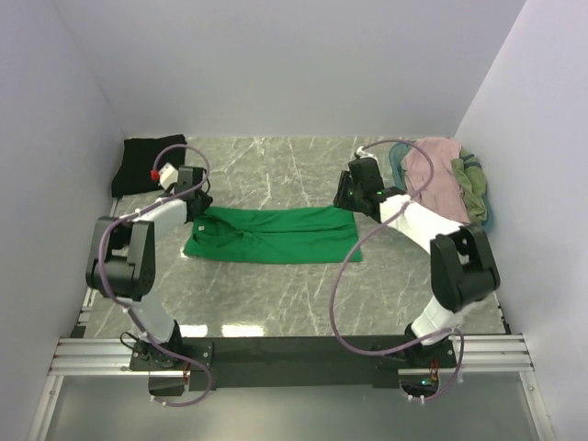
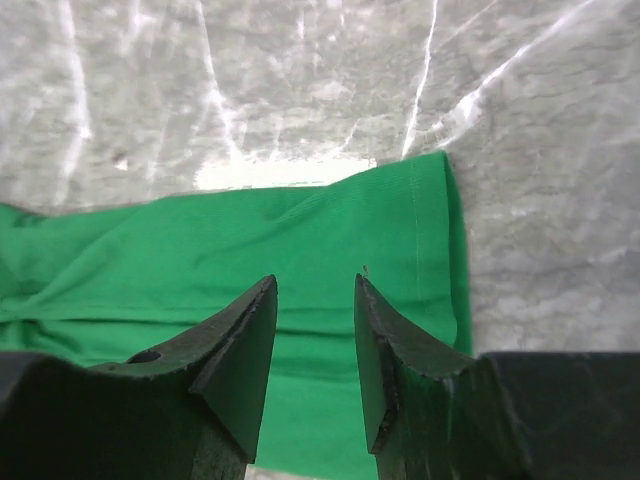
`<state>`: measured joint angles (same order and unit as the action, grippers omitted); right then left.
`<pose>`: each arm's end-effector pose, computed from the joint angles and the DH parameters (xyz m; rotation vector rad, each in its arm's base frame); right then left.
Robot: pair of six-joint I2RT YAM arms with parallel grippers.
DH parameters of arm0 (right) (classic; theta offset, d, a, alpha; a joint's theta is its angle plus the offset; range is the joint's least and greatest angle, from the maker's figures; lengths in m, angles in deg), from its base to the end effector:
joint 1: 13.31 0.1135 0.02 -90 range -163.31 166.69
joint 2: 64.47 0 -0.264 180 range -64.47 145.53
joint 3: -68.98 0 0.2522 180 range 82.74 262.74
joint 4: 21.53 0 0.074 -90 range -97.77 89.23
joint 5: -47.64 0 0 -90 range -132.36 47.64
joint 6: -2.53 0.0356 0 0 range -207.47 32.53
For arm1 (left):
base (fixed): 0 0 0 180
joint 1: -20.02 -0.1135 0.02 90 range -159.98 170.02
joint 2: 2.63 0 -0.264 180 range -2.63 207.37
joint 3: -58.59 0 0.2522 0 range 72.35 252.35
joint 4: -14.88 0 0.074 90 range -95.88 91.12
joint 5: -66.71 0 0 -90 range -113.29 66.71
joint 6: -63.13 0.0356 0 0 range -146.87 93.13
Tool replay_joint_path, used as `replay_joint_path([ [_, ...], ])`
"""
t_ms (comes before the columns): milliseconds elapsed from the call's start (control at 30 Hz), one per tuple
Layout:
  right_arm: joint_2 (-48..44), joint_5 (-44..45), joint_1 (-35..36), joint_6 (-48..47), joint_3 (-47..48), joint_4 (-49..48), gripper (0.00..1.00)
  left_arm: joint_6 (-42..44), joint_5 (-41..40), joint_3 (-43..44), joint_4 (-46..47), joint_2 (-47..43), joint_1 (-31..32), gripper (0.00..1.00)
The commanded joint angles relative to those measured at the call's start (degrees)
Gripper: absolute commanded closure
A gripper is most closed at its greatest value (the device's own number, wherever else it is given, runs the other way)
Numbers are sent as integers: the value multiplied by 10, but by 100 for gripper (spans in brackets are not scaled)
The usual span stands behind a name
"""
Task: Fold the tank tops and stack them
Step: Fold the tank top
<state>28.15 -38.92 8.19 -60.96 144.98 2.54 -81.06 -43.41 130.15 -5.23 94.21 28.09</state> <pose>0.3327 0.1288 0.2337 0.1326 2.3031 0.3674 0.3531 -0.0377 0.1914 -1.0553 2.0514 -0.1386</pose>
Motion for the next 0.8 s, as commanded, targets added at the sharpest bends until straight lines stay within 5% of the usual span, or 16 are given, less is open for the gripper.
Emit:
replay_joint_path([
  [0, 47, 2, 6, -9, 38, 23, 56, -15, 42, 12, -15, 21, -6, 62],
  [400, 131, -6, 7, -10, 56, 31, 57, -9, 74, -19, 13, 21, -42, 61],
  [767, 85, 5, 7, -14, 77, 51, 57, -15, 13, -28, -126, -158, -20, 44],
])
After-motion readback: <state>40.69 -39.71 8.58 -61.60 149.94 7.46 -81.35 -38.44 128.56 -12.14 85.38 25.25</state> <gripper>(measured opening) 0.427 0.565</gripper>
